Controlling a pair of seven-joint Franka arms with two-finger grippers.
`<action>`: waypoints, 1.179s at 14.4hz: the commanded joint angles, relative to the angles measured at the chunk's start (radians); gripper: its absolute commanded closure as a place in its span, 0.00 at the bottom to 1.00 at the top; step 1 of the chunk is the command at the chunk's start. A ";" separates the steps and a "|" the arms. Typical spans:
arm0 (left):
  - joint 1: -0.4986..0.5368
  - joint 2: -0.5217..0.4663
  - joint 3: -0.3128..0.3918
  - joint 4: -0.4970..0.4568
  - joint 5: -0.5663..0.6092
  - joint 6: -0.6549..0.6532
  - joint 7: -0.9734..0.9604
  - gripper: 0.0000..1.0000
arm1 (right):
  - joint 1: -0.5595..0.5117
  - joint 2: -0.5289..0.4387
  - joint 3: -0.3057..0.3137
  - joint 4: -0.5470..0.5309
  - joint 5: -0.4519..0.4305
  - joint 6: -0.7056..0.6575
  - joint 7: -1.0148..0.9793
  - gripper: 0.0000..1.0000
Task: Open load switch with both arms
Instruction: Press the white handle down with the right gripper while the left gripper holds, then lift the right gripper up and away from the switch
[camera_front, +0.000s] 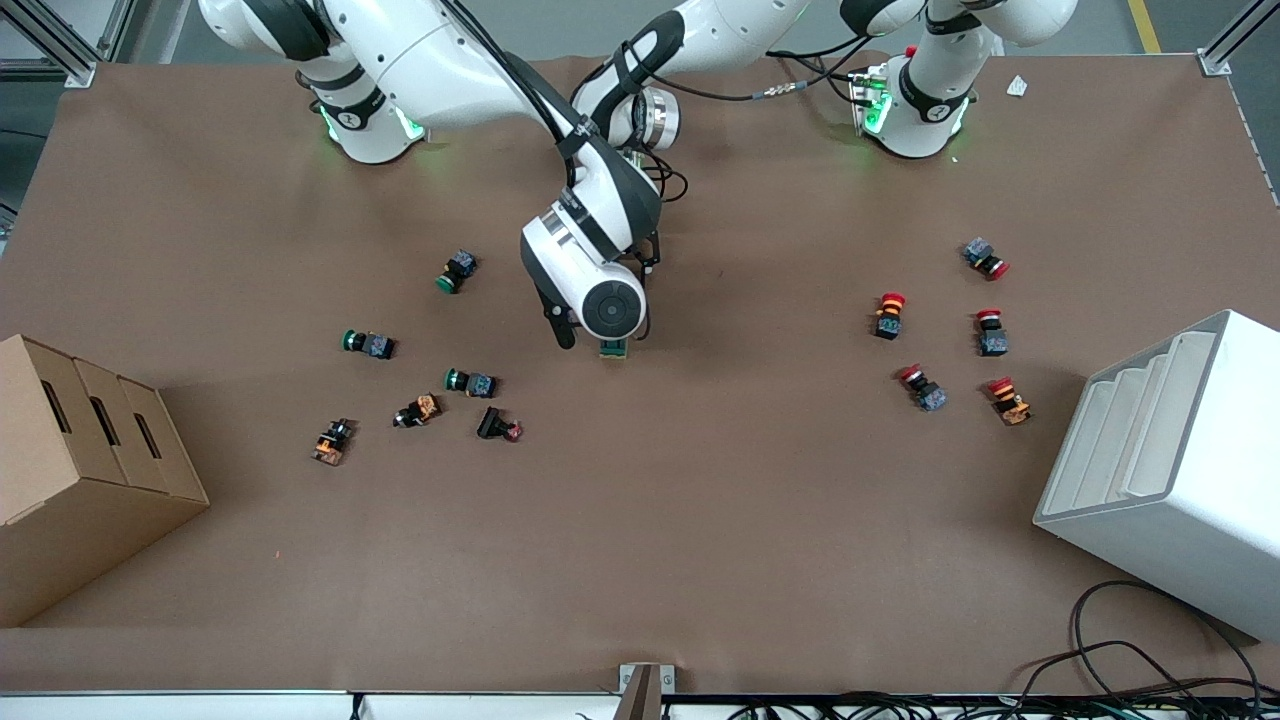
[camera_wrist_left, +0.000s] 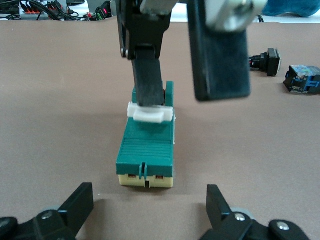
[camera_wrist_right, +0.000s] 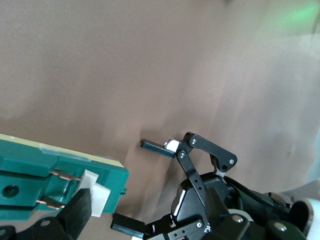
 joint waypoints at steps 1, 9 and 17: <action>-0.010 0.032 -0.001 0.003 -0.001 -0.001 -0.040 0.00 | 0.015 -0.002 -0.003 -0.046 0.011 0.039 0.011 0.00; -0.009 0.021 -0.002 0.003 -0.002 -0.002 -0.017 0.00 | -0.075 -0.081 -0.012 -0.028 -0.004 0.016 -0.224 0.00; 0.062 -0.067 -0.015 0.045 -0.161 0.035 0.219 0.00 | -0.371 -0.294 -0.014 -0.074 -0.157 -0.059 -1.040 0.00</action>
